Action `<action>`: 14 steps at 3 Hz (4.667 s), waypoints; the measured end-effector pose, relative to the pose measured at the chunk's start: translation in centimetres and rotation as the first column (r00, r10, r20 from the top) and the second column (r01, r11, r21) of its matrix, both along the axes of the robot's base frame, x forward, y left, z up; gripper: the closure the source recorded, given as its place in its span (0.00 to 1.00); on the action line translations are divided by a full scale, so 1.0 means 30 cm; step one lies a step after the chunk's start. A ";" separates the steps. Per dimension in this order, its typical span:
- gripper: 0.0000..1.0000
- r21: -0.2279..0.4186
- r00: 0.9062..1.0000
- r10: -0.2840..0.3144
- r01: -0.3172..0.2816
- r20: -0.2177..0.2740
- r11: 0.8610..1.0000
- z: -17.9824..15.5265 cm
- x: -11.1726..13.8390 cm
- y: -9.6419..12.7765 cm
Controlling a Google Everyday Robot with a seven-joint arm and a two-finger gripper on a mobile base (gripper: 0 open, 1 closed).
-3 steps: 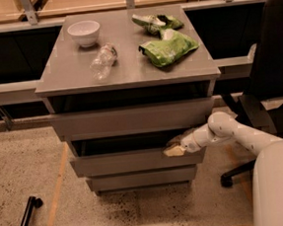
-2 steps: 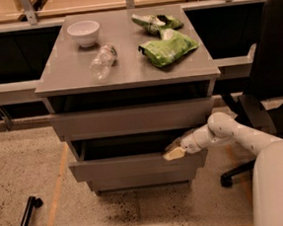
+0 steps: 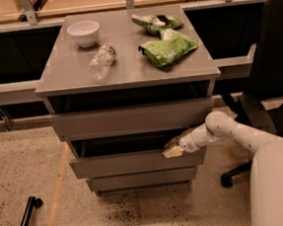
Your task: Open middle drawer
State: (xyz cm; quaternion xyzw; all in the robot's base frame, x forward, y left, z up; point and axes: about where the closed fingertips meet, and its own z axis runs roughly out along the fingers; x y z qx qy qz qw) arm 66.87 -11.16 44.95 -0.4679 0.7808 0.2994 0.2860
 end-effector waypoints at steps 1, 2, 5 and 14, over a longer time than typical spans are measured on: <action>0.38 0.000 1.000 0.000 0.000 0.000 1.000 0.003 0.000 0.000; 0.14 0.000 1.000 0.000 0.000 0.000 1.000 0.003 0.000 0.000; 0.00 -0.024 0.991 -0.037 0.034 -0.128 0.999 -0.037 -0.135 -0.015; 0.15 -0.127 0.808 -0.103 0.036 -0.580 0.991 -0.062 -0.728 -0.075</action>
Offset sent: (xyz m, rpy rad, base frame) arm -0.1042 -0.0120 -0.0382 -0.0864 0.3114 -0.0806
